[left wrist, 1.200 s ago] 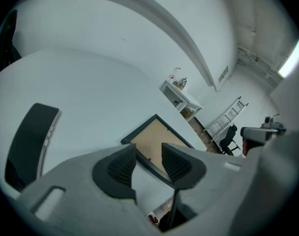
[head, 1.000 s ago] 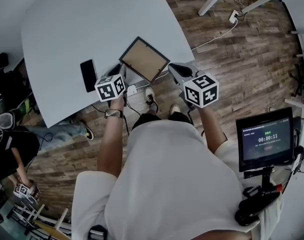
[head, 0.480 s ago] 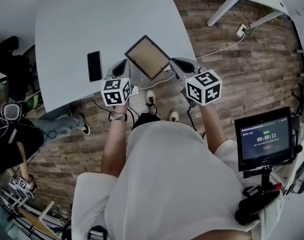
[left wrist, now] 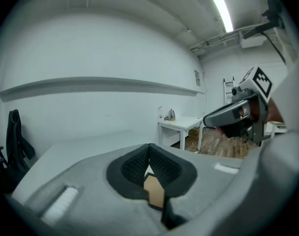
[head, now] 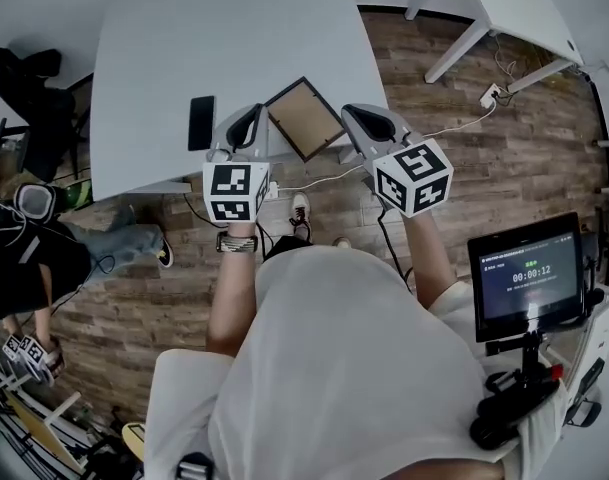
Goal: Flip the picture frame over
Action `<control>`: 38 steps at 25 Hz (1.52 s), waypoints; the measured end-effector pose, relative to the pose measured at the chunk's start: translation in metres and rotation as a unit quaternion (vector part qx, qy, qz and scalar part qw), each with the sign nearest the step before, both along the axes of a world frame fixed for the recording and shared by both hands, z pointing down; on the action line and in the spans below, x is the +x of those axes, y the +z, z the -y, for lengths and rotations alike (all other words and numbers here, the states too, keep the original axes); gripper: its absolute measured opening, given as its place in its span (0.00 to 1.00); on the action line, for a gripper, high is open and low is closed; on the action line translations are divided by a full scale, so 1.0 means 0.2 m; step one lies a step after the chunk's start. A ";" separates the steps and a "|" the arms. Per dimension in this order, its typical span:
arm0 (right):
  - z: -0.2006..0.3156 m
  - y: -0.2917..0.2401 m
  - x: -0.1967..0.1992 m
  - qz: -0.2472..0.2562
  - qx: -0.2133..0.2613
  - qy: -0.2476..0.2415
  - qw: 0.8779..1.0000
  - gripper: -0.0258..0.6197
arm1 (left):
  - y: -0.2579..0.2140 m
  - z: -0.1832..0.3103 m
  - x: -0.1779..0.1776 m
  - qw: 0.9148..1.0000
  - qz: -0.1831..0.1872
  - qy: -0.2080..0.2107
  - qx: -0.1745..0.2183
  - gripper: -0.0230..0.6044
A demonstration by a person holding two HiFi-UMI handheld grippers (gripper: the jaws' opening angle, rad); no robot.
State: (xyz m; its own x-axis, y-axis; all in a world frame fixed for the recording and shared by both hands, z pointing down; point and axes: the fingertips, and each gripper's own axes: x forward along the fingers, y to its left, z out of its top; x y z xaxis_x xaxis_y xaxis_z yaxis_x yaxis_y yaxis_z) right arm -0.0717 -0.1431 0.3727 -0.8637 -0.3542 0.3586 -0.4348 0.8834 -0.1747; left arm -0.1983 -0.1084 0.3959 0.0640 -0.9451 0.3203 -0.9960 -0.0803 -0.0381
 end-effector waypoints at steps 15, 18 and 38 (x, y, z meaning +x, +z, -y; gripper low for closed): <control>0.02 -0.38 -0.14 0.045 0.089 -0.044 0.994 0.04 | -0.44 0.01 0.06 0.992 0.103 0.009 0.078 0.05; 0.03 -0.42 -0.13 0.048 0.099 -0.047 0.993 0.04 | -0.49 0.01 0.07 0.990 0.110 0.007 0.091 0.05; 0.02 -0.58 -0.15 0.065 0.144 -0.060 0.986 0.04 | -0.67 -0.01 0.09 0.980 0.146 0.009 0.135 0.05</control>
